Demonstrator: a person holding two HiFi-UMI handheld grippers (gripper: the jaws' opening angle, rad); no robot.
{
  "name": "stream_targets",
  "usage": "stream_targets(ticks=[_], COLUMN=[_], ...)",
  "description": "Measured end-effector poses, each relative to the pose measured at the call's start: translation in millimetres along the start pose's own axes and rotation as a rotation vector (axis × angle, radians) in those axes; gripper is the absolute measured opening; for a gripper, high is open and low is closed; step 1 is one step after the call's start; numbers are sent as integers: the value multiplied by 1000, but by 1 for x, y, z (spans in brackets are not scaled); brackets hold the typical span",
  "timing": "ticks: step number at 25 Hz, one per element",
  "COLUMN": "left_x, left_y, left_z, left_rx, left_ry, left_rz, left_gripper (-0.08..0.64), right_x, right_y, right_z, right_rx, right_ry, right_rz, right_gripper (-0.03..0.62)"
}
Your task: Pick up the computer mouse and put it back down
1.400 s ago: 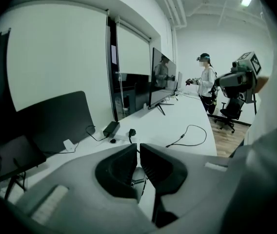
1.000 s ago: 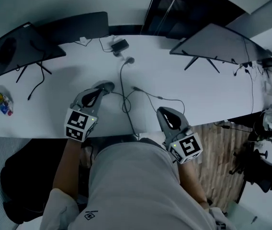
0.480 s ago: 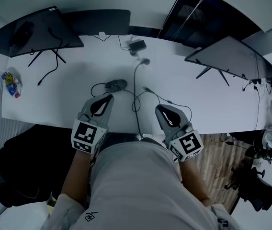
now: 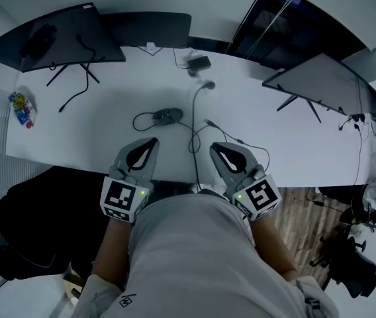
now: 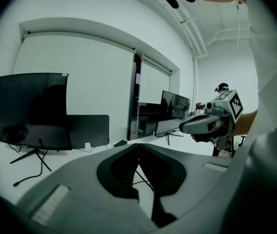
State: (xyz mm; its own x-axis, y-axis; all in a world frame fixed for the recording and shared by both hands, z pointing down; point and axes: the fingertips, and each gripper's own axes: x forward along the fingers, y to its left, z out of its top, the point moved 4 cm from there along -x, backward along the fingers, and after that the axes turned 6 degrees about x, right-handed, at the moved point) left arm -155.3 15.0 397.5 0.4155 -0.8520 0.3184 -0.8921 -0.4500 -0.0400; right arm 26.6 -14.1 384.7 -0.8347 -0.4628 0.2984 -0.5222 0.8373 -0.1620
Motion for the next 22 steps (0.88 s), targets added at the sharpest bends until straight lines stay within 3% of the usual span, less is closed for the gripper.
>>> stream_targets(ticks=[13,22], left_x=[-8,-5], left_y=[-13,-15], left_z=[-4,0], left_rx=[12,32], left_ry=[-2,-4], left_rz=[-27,-43], left_gripper=[9,9], right_x=[0,-7], right_y=[16,15], right_z=[8,5], right_rx=[-29,-27], right_ry=[0,14], right_rz=[23,-6], right_gripper=[23,23])
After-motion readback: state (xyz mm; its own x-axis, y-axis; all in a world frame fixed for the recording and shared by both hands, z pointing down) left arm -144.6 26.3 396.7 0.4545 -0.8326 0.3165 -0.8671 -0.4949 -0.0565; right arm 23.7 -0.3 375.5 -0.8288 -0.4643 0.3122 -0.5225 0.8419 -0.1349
